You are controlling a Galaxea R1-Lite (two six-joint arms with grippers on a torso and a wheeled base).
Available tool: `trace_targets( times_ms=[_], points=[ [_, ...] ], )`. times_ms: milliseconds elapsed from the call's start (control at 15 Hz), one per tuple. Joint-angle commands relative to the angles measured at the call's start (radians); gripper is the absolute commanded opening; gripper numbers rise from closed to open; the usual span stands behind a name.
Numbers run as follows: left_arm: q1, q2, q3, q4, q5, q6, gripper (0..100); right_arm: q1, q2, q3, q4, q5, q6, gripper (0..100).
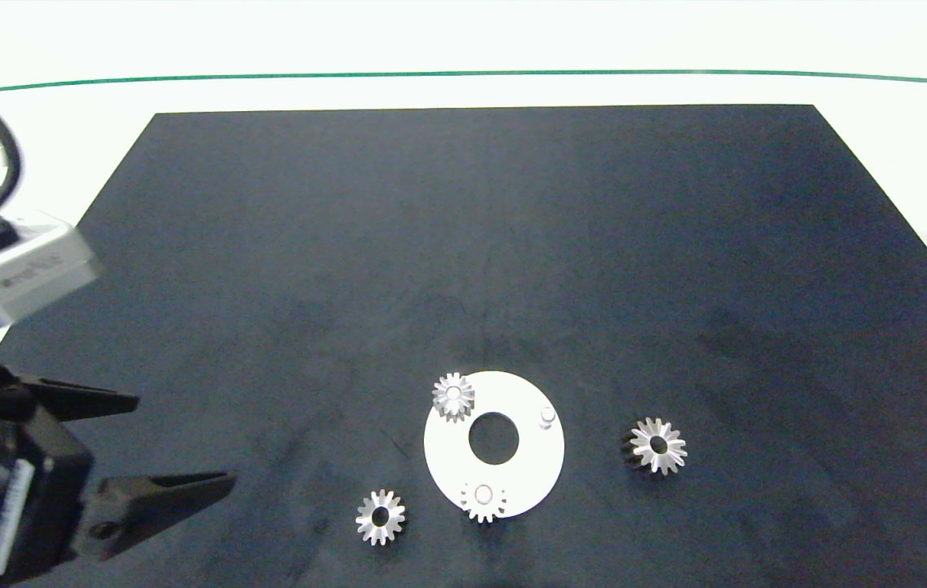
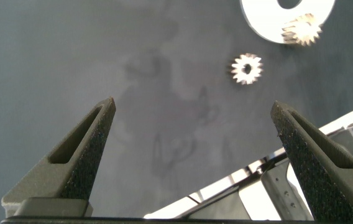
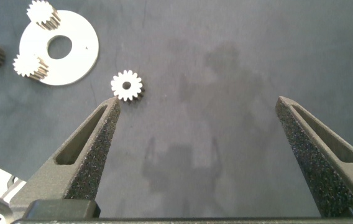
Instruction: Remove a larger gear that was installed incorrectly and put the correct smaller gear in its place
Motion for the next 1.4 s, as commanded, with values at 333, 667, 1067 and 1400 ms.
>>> trace_targets(
  times_ms=[333, 667, 1067, 1400],
  points=[
    [-0.414, 0.379, 0.11, -0.158, 0.226, -0.096, 100, 0.002, -0.016, -0.004, 0.002, 0.002, -0.007, 100],
    [-0.407, 0.465, 0.185, -0.354, 0.227, -0.089, 100, 0.002, -0.019, -0.006, 0.002, 0.018, -0.01, 100],
    [-0.301, 0.422, 0.38, -0.658, 0.218, 0.04, 100, 0.002, -0.038, -0.012, 0.002, 0.031, -0.01, 100],
    [-0.221, 0.413, 0.398, -0.658, 0.209, 0.063, 100, 0.002, -0.045, -0.012, 0.002, 0.031, -0.01, 100]
  ],
)
